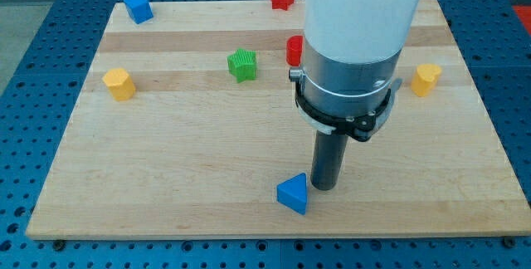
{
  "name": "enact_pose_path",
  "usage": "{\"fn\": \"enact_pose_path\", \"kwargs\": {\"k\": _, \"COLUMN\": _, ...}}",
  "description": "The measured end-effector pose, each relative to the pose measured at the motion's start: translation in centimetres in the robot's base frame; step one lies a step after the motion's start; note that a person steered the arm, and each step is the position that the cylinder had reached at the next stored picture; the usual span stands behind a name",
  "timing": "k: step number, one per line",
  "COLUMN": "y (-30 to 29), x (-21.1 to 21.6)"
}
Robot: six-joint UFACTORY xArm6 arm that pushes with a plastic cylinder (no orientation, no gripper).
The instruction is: Adjust the green star right to the bottom
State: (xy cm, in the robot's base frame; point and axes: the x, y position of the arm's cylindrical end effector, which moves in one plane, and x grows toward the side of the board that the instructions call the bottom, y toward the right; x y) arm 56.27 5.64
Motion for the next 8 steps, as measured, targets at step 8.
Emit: {"fn": "enact_pose_path", "kwargs": {"k": 8, "y": -18.2, "x": -8.8}}
